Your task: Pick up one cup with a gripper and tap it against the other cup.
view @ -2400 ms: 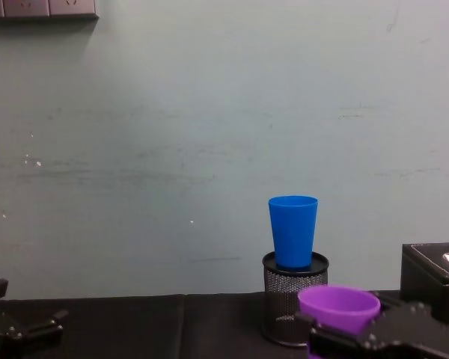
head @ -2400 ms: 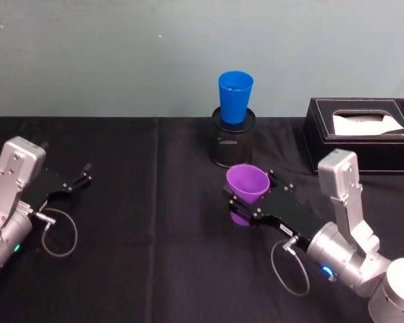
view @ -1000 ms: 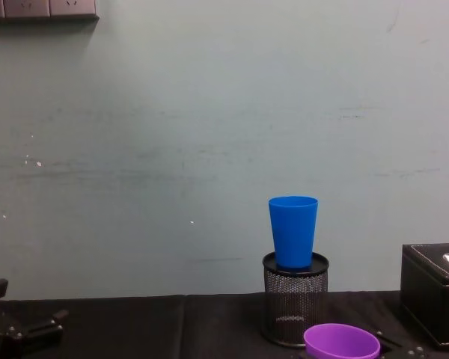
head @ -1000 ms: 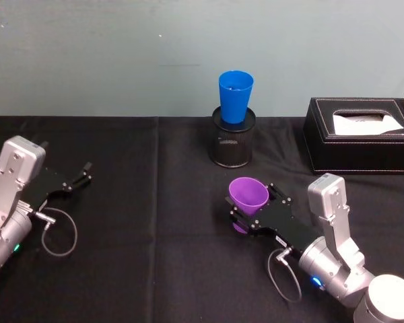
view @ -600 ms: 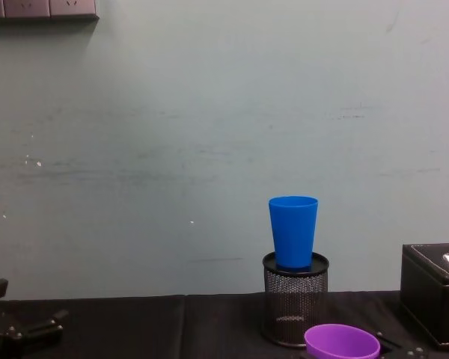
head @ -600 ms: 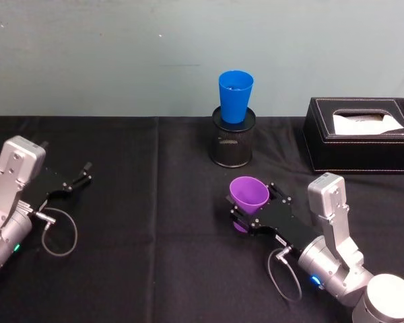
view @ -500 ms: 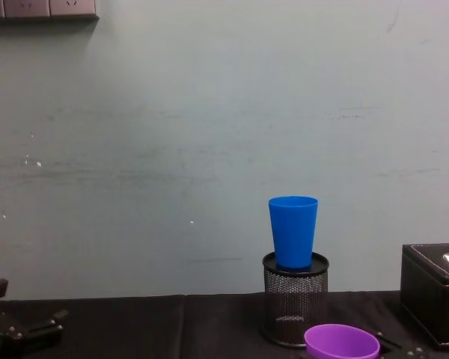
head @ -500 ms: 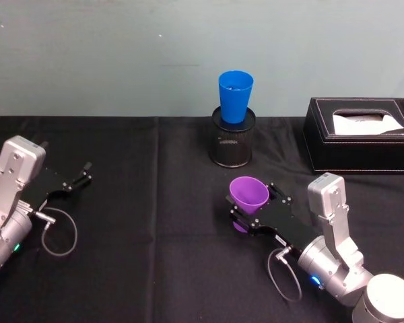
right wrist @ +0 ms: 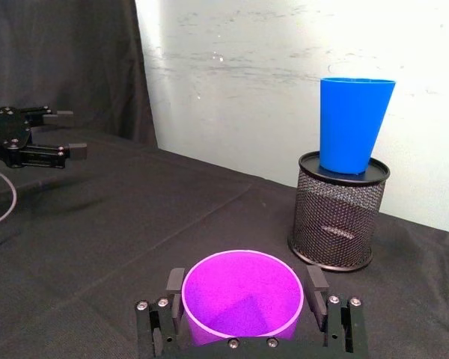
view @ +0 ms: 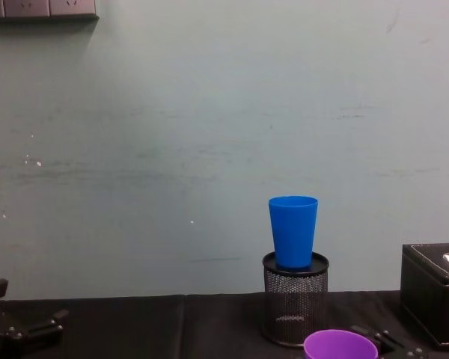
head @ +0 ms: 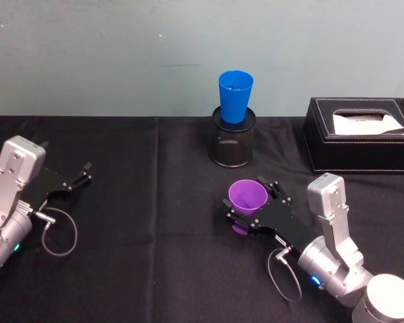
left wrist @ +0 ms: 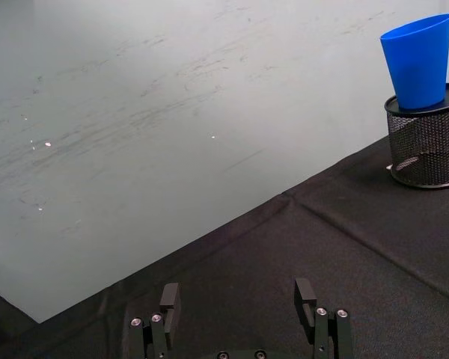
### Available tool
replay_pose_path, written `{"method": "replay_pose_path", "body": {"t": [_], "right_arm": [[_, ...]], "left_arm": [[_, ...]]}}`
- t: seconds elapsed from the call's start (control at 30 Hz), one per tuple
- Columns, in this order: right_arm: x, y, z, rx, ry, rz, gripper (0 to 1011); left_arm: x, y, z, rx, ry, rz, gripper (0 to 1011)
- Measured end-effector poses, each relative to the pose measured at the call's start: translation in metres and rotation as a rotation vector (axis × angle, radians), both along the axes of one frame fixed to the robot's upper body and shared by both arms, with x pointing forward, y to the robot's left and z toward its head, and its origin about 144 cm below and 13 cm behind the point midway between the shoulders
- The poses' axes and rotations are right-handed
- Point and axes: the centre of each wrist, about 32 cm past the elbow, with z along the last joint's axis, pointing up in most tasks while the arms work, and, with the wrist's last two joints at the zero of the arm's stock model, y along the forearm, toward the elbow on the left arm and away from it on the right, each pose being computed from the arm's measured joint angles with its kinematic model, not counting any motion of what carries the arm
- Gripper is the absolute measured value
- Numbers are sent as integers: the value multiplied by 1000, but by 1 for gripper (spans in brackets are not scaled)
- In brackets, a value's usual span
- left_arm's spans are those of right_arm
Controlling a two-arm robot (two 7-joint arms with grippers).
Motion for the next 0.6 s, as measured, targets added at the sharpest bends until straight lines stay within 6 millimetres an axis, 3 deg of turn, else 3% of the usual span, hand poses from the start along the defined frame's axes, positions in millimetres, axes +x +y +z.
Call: {"method": "replay_pose_path", "body": {"t": [0.33, 0.6], "right_arm": [[2, 7, 32, -11, -101, 36, 1000], [-4, 1, 60, -3, -132, -88, 1000]], "left_arm": [[0, 0, 0, 0, 0, 0, 1000], [0, 0, 0, 0, 0, 0, 1000]]}}
